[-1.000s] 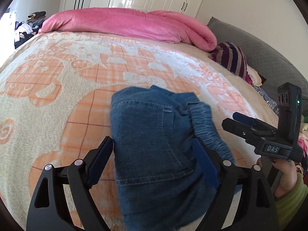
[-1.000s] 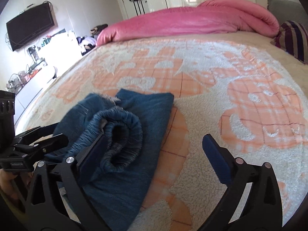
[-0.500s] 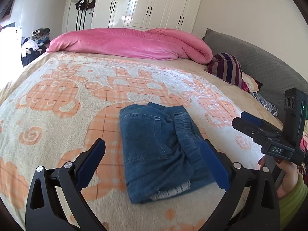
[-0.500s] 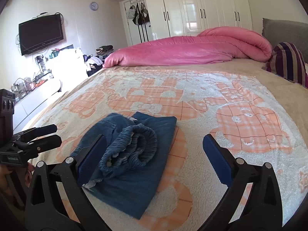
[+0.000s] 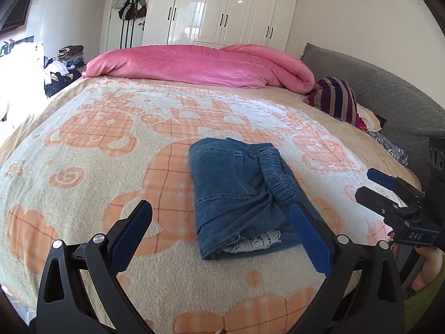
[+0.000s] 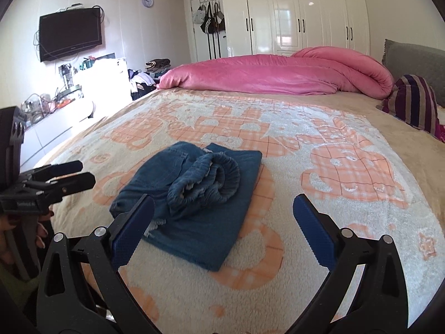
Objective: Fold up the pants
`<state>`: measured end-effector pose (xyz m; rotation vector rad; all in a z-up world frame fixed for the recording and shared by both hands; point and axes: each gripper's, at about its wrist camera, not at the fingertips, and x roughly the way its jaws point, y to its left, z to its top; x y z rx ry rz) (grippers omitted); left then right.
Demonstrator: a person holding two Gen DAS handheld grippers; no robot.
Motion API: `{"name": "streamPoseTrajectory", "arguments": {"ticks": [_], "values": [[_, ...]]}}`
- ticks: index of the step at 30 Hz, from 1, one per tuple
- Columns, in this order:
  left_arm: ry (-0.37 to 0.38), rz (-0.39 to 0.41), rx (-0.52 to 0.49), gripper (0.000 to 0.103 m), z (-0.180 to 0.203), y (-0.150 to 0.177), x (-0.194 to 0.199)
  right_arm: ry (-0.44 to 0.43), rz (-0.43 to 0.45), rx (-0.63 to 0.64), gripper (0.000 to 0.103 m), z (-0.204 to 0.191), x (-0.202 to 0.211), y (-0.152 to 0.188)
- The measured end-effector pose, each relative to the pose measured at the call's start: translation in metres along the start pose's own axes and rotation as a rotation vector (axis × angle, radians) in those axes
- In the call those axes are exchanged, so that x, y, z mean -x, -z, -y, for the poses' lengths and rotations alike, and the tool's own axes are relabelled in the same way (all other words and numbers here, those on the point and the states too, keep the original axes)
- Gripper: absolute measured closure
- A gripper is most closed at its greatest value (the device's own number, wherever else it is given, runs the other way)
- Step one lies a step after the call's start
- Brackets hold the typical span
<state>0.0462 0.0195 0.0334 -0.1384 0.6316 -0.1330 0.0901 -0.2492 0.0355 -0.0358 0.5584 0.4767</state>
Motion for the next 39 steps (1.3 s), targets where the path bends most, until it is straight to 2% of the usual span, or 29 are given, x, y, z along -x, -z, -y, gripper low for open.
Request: {"name": "streamPoseTrajectory", "arguments": {"ticks": [10, 20, 39], "values": [[-0.024, -0.064, -0.014, 0.004, 0.0, 0.034, 0.004, 0.024, -0.051, 0.008, 0.009, -0.004, 0.007, 0.026], [-0.039, -0.124, 0.019, 0.004, 0.0, 0.055, -0.006, 0.025, -0.17, -0.051, 0.009, -0.001, -0.012, 0.054], [-0.053, -0.148, 0.031, 0.004, -0.003, 0.056, -0.01, 0.04, -0.181, -0.033, 0.009, 0.0, -0.014, 0.054]]}}
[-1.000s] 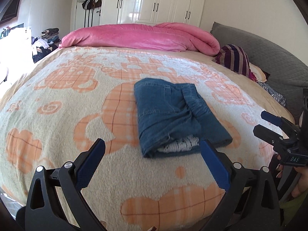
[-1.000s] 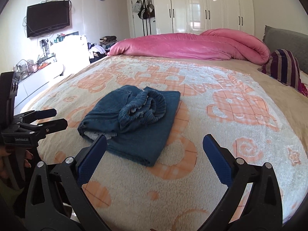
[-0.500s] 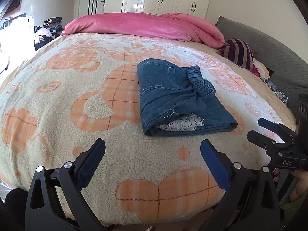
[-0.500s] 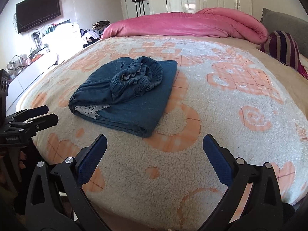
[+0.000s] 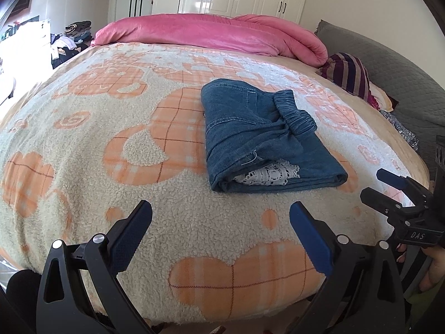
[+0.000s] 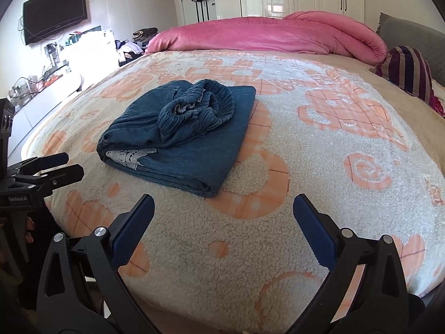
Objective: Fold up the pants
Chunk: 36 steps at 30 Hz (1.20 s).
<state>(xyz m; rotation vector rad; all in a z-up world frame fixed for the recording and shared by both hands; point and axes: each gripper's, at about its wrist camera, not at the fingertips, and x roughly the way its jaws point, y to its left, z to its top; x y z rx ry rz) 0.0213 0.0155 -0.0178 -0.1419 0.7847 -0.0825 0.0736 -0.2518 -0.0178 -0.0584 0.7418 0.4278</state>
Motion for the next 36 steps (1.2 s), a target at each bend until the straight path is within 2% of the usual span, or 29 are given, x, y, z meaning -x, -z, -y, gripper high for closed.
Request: {"name": "streamPoseTrajectory", "arguments": {"ticks": [36], "values": [[-0.014, 0.001, -0.009, 0.004, 0.0002, -0.001, 0.0015, 0.01, -0.009, -0.012, 0.009, 0.0053, 0.002, 0.0003]]}}
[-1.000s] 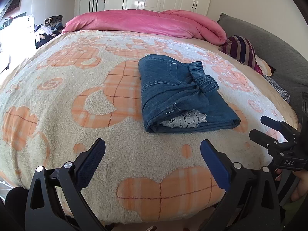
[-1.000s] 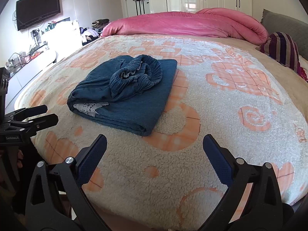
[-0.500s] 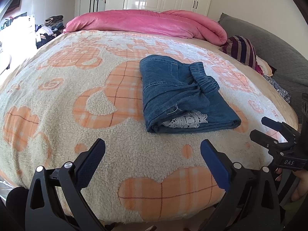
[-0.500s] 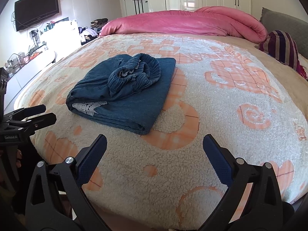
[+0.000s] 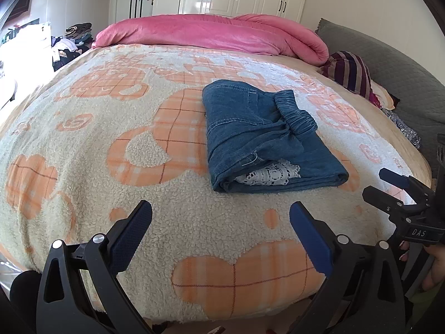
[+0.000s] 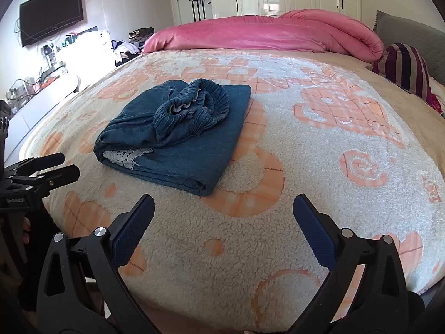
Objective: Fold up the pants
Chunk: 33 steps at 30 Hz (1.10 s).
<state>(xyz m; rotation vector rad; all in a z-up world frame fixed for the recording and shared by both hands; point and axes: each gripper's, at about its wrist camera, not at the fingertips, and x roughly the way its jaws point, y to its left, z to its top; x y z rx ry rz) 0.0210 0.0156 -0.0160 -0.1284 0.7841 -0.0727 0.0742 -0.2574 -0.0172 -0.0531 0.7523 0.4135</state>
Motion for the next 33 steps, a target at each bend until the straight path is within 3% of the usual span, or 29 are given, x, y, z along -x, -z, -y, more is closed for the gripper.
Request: {"name": "streamPoseTrajectory", "arguments": {"ticks": [33], "values": [[-0.022, 0.004, 0.001, 0.004, -0.0029, -0.0007, 0.0038, 0.01, -0.02, -0.001, 0.009, -0.001, -0.0032, 0.001]]}}
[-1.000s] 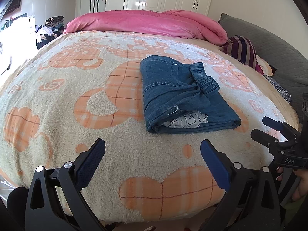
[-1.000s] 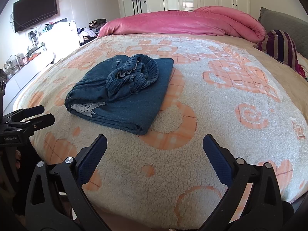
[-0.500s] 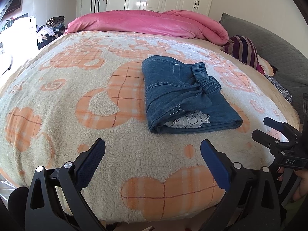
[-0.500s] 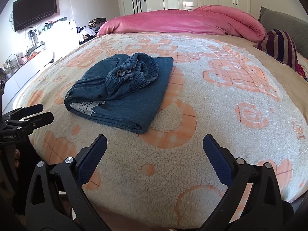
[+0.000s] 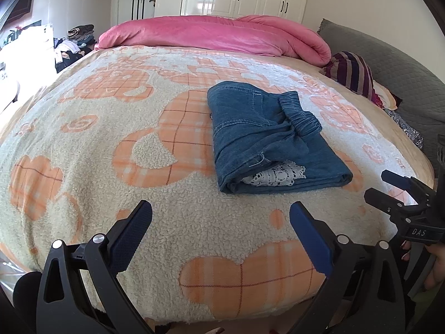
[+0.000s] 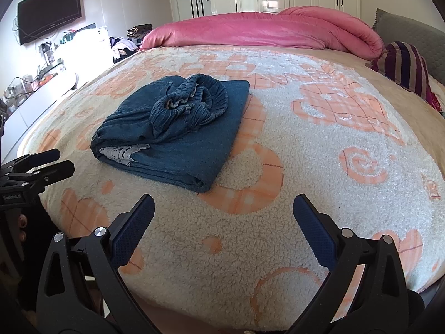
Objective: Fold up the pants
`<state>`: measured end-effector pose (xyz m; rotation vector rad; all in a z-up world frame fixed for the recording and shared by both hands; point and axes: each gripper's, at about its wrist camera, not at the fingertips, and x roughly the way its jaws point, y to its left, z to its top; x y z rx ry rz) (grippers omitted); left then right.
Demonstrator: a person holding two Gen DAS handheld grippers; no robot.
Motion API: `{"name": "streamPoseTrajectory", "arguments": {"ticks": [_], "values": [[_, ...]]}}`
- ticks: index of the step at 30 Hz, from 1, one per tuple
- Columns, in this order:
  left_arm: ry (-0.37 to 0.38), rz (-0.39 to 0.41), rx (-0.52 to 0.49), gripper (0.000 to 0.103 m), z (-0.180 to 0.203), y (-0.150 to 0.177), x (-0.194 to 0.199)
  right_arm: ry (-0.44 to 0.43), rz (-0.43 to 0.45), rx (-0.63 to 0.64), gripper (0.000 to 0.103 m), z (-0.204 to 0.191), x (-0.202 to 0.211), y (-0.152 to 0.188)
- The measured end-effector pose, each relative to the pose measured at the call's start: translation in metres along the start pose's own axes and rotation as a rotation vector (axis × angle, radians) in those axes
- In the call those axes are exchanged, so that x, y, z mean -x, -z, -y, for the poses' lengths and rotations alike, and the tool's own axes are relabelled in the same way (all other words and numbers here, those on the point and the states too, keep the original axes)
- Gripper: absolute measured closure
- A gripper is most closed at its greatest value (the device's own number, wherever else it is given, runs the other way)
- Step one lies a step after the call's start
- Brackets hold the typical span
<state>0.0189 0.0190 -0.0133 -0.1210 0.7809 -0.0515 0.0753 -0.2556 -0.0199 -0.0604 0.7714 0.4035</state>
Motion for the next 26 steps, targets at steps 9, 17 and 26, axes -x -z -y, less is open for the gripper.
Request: {"name": "streamPoseTrajectory", "arguments": {"ticks": [9, 17, 26], "values": [[-0.023, -0.017, 0.056, 0.004, -0.016, -0.003, -0.008, 0.014, -0.025, 0.0, 0.009, 0.002, -0.008, 0.001], [-0.141, 0.03, 0.15, 0.004, -0.072, -0.033, -0.009, 0.064, -0.008, -0.095, 0.009, 0.052, -0.009, -0.015], [-0.373, -0.115, 0.268, 0.004, -0.215, -0.105, -0.076, 0.43, -0.002, -0.354, 0.009, 0.251, -0.02, -0.059]]}}
